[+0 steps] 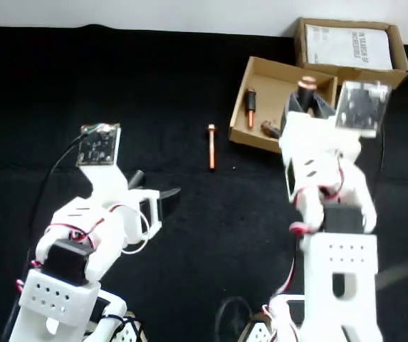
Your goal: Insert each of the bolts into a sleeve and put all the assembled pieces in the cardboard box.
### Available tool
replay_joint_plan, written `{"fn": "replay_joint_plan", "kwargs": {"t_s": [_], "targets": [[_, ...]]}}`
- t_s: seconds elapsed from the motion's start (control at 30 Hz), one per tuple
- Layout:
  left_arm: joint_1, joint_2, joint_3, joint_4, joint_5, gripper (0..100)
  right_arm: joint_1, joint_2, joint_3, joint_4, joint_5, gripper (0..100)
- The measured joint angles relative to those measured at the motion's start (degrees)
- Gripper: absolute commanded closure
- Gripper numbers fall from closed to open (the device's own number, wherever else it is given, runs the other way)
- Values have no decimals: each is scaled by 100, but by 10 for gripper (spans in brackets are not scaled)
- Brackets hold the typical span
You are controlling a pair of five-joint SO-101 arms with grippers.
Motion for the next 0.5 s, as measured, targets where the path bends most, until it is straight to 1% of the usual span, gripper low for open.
{"fn": "replay_joint_plan", "kwargs": {"t_s": [0.3, 0.4, 0.5], "targets": [[-668, -1046, 1996, -1327, 0, 745, 0, 2312, -2418, 1029, 0, 991], [-941, -1459, 2532, -1530, 9, 745, 18, 3042, -3165, 1389, -18, 991], [-1125, -1890, 2954, -1582, 9, 745, 97, 3780, -3965, 1829, -316, 991]]}}
